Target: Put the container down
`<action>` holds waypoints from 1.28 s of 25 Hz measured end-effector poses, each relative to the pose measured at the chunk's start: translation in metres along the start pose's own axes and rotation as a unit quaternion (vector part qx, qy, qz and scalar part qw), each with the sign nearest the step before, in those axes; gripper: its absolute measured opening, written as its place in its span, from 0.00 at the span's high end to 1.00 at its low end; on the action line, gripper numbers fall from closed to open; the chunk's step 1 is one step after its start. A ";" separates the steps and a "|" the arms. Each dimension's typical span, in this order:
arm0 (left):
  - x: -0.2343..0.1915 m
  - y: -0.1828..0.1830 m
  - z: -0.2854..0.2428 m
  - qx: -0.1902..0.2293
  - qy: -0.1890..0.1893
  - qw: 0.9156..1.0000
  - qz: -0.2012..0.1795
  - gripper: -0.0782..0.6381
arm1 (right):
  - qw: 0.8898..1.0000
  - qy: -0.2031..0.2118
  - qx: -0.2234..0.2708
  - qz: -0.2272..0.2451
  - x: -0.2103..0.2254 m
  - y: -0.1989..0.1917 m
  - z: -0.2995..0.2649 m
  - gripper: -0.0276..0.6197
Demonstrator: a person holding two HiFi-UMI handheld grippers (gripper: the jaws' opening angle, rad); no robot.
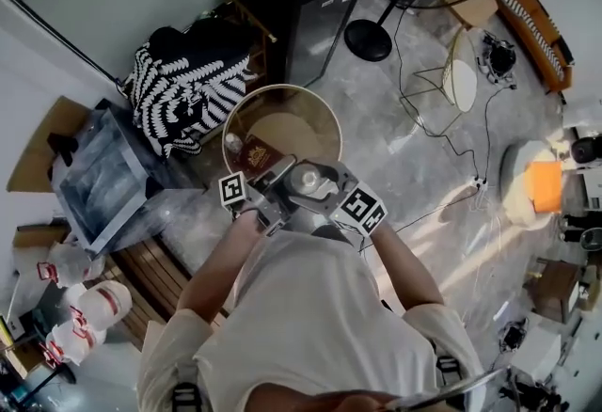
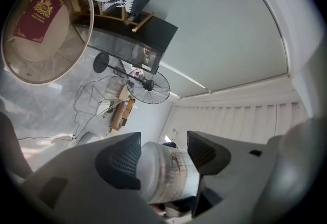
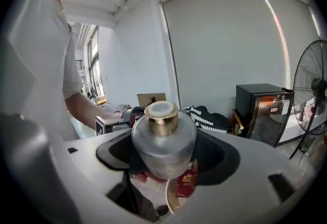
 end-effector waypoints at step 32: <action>-0.048 0.065 -0.084 0.133 -0.005 0.991 0.023 0.52 | 0.995 0.093 -0.032 -0.017 0.133 -0.030 0.007 0.44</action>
Point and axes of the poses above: the fingertips, and each gripper's own axes: z backward along the fingers, x to its right, y out of its top, the point moved 7 cm from there along z, backward along the fingers, and after that the axes turned 8 degrees about y, right-handed, at the moved point
